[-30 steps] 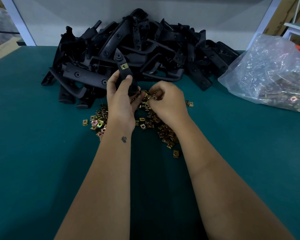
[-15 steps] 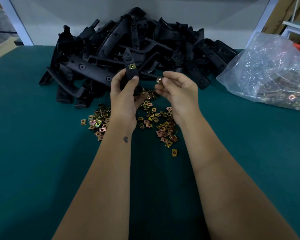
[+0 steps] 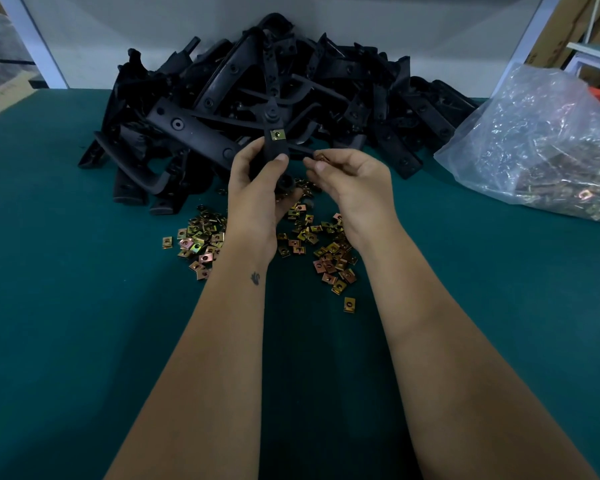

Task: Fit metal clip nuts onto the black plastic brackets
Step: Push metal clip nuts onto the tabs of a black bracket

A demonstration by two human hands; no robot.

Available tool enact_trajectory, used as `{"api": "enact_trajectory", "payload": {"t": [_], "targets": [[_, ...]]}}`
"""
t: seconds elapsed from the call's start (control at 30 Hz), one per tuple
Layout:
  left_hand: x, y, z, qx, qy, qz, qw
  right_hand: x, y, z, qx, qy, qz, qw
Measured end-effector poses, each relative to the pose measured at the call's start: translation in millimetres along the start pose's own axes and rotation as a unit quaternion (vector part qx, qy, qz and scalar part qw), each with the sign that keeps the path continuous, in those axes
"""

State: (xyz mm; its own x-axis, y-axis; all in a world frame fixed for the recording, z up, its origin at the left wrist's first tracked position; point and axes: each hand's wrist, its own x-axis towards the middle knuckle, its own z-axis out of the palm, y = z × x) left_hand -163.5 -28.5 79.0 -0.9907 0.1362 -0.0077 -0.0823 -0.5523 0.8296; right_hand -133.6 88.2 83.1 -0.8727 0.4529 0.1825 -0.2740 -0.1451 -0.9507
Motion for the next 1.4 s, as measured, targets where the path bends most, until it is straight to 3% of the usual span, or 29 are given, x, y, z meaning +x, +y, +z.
{"api": "enact_trajectory", "payload": {"t": [0.13, 0.37, 0.67, 0.87, 1.4], "targets": [[-0.8, 0.0, -0.7, 0.012, -0.011, -0.002, 1.0, 1.2, -1.3, -3.2, -0.064, 0.002, -0.017, 0.998], [0.2, 0.0, -1.2, -0.044, -0.051, -0.015, 0.998, -0.7, -5.2, -0.9, 0.033, -0.04, 0.001, 0.999], [-1.5, 4.0, -3.9, -0.076, -0.104, -0.023, 0.991, -1.2, -7.3, 0.2, 0.011, -0.069, 0.031, 0.997], [-3.9, 6.2, -6.4, -0.031, -0.123, -0.017, 0.992, -1.3, -6.8, 0.0, 0.012, -0.101, 0.057, 0.993], [-2.6, 4.3, -5.4, -0.001, -0.149, -0.033, 0.988, -1.7, -8.6, -0.3, 0.018, -0.085, 0.074, 0.993]]}}
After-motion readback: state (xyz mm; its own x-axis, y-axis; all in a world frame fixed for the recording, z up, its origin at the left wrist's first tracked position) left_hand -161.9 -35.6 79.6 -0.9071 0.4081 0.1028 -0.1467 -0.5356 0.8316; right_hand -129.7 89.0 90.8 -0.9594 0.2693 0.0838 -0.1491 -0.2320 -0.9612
